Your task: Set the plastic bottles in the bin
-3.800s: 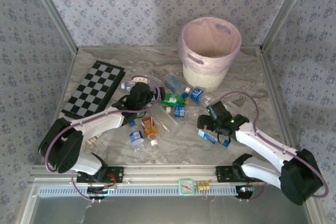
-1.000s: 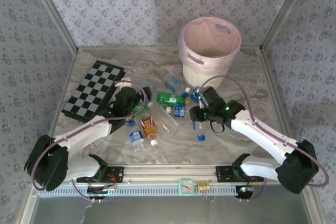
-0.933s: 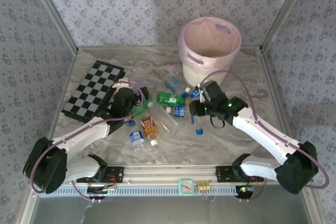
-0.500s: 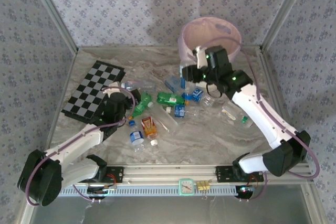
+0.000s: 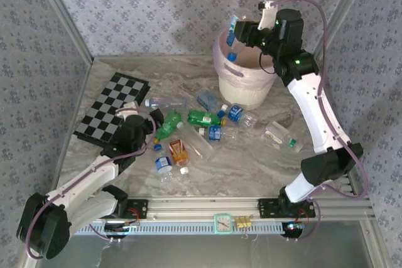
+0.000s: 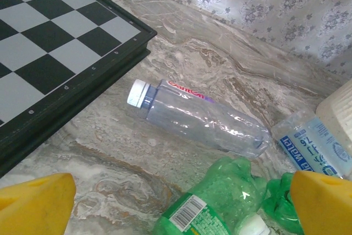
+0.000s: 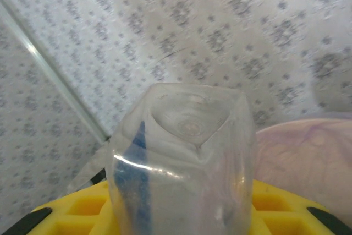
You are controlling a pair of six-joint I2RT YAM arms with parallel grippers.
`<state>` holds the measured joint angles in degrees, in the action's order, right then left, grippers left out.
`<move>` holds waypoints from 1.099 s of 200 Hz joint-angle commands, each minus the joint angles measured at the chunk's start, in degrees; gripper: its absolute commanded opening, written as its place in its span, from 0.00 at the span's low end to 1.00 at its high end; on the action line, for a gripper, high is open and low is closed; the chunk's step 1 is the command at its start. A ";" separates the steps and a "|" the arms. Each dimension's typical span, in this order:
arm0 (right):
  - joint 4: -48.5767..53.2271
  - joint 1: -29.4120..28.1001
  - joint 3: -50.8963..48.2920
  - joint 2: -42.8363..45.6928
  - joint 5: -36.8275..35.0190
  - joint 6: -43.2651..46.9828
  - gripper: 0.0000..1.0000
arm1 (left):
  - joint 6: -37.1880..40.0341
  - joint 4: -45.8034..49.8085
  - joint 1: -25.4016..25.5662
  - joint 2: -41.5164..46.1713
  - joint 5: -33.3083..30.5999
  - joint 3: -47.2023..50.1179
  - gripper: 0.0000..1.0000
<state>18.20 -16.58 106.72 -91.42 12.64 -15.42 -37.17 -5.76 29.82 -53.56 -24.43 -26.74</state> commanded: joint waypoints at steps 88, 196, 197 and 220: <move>1.82 0.88 2.89 -12.28 -14.38 7.21 0.42 | -0.33 3.36 -1.35 4.44 -1.77 1.32 1.00; 7.11 -0.02 5.52 -10.62 -14.33 8.32 0.98 | -0.52 4.09 -1.53 5.41 -0.81 1.36 1.00; 7.16 -0.07 5.52 -10.54 -14.36 8.35 0.98 | -0.53 4.09 -1.57 5.40 -0.81 1.35 1.00; 7.12 -0.25 3.32 -5.59 -14.15 8.78 1.00 | -0.32 3.50 -1.55 4.81 -0.20 1.00 1.00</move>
<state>24.97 -16.32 109.80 -104.47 -1.15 -7.62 -37.17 -1.63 28.60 -49.01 -25.02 -25.65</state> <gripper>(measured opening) 0.996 0.998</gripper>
